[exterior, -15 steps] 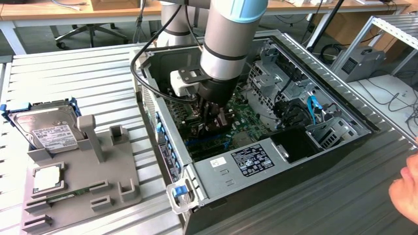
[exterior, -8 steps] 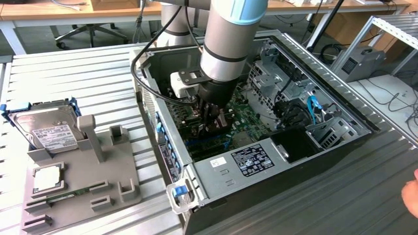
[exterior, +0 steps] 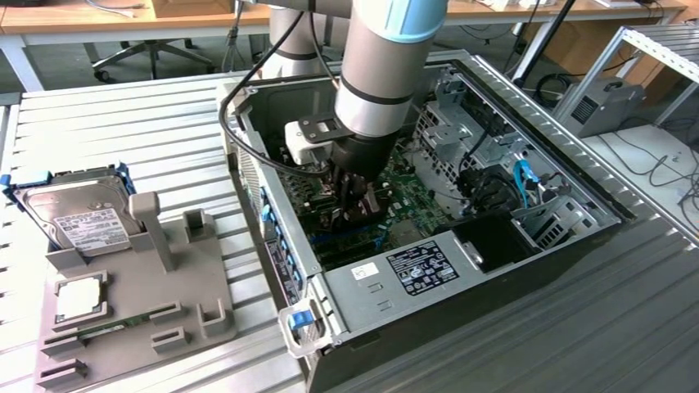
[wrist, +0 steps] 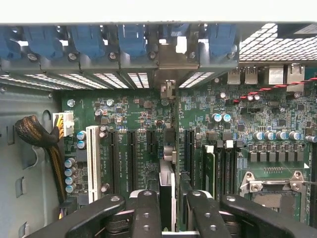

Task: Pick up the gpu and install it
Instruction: 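Insert the gpu into the slot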

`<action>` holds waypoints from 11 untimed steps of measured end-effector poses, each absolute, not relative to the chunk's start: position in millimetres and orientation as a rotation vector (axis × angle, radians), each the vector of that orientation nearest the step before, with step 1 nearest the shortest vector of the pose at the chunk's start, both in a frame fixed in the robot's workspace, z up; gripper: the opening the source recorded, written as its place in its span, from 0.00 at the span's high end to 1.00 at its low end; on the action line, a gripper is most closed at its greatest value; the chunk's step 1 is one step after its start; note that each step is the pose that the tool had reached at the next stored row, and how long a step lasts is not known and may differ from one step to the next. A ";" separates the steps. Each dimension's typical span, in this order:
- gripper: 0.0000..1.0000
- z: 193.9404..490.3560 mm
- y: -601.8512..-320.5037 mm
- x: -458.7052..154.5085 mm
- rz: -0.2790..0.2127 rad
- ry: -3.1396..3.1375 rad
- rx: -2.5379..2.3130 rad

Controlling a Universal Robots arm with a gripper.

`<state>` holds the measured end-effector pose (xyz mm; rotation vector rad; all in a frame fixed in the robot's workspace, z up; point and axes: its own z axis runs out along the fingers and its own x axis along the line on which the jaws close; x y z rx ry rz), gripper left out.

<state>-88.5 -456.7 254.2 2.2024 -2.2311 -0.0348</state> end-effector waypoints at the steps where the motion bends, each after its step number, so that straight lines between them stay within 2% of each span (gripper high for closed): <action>1: 0.73 254.1 -456.6 -88.4 -0.035 -2.231 2.203; 2: 0.73 254.0 -456.6 -88.4 -0.035 -2.231 2.203; 3: 0.67 254.0 -456.6 -88.4 -0.035 -2.231 2.203; 8: 0.67 256.6 -456.7 -88.4 -0.034 -2.231 2.202; 11: 0.67 270.3 -456.0 -88.4 -0.032 -2.231 2.203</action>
